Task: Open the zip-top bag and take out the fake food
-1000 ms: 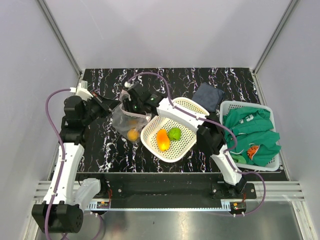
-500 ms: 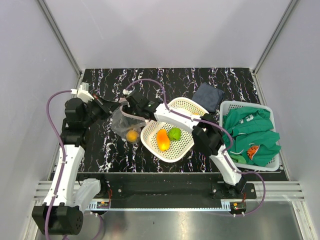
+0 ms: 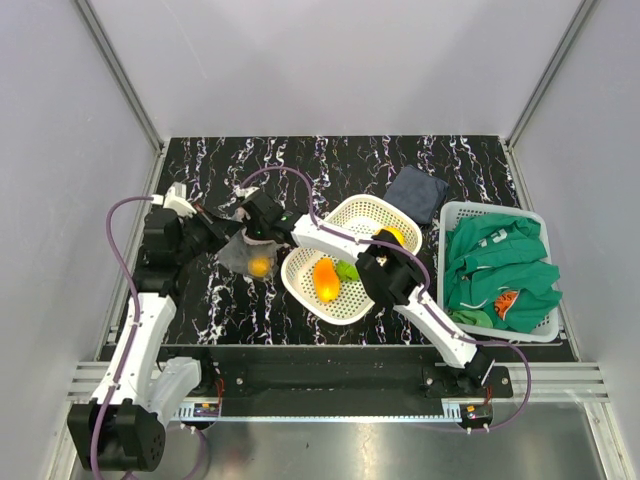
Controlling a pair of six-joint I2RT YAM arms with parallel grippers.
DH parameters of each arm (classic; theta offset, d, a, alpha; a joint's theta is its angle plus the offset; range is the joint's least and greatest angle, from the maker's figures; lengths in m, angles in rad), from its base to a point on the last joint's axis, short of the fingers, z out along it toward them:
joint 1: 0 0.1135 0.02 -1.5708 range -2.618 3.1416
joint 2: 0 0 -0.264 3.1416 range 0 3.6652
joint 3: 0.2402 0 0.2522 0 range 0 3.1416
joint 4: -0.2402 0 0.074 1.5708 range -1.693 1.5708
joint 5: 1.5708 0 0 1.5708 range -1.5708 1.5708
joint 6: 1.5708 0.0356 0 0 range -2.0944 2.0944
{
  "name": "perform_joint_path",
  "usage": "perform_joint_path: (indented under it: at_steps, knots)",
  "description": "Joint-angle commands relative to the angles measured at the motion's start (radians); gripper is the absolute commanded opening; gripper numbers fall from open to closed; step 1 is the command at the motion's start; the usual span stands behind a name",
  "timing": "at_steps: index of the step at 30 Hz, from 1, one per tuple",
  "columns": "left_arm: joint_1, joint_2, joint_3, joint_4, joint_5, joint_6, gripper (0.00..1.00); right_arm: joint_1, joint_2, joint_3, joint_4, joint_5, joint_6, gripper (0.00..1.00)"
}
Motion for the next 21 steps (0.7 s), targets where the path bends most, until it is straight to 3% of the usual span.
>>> perform_joint_path:
  at_steps: [1,8,9,10,11,21]
  knots:
    - [-0.004,-0.045,-0.014,0.067,-0.013,0.029,0.0,0.004,0.031,0.049,0.01,0.071,-0.034,0.77]
    - [-0.004,-0.042,-0.004,0.061,-0.031,0.045,0.0,0.004,-0.009,0.057,0.01,0.102,-0.076,0.61]
    - [-0.004,-0.042,0.001,0.059,-0.034,0.049,0.0,0.004,-0.025,0.057,0.011,0.102,-0.077,0.57]
    - [-0.004,-0.042,0.012,0.052,-0.037,0.058,0.0,0.004,-0.034,0.055,0.011,0.102,-0.077,0.46]
    - [-0.004,-0.042,0.021,0.041,-0.05,0.064,0.0,0.004,-0.057,0.048,0.011,0.099,-0.079,0.43]
    - [-0.004,-0.039,0.111,-0.025,-0.114,0.124,0.0,0.005,-0.281,-0.061,0.034,0.048,-0.041,0.4]
